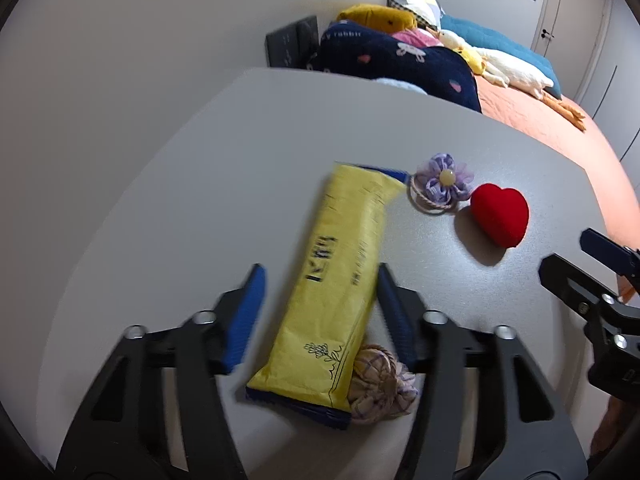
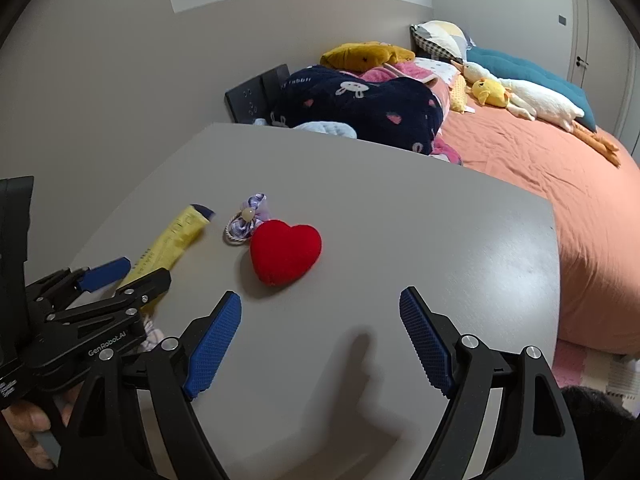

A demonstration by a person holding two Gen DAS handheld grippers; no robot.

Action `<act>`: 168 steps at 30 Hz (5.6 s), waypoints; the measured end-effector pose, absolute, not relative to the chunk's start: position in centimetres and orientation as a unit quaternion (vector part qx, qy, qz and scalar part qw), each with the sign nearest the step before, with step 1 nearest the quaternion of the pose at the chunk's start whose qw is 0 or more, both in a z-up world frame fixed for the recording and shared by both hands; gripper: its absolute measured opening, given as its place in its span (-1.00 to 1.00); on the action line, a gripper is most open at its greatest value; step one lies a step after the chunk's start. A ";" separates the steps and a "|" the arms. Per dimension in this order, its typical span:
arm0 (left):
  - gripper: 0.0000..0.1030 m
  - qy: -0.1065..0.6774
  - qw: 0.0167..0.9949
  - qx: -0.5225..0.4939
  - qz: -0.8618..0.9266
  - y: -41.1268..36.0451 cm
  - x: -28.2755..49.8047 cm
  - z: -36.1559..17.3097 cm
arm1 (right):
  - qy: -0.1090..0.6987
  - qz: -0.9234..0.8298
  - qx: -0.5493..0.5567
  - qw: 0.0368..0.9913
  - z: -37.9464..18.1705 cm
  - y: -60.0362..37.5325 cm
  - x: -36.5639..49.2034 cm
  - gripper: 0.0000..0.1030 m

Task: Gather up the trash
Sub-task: 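Grasp the yellow snack packet with the left gripper while the right gripper grasps the red heart, then carry the yellow snack packet and red heart over the black bin, then open both grippers over the bin to drop the packet and heart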

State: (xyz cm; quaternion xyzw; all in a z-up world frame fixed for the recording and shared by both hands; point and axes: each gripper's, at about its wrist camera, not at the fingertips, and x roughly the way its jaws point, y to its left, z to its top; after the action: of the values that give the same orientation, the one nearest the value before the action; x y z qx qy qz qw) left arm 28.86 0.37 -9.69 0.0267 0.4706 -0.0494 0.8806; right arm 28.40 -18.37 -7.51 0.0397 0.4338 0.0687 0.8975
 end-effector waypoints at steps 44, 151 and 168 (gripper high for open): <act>-0.60 0.432 0.902 -0.008 -0.026 0.8 25.3 -5.2 | 0.422 0.074 0.008 0.903 -4.4 -19.2 27.2 -0.05; 0.87 0.411 0.863 0.151 -0.252 -31.4 1.3 -3.4 | 0.322 -0.123 0.128 0.930 0.5 -49.8 -4.3 0.55; 0.87 0.412 0.873 0.144 -0.220 -28.3 3.7 -4.6 | 0.347 -0.101 0.112 0.926 -1.1 -46.5 -0.9 0.55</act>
State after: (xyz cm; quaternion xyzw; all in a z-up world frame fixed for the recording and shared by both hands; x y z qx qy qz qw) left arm 3.66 -28.30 -4.60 0.1440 0.4119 -0.2197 0.8725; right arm -0.88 -46.50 -1.13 0.1121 0.3470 -0.1014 0.9256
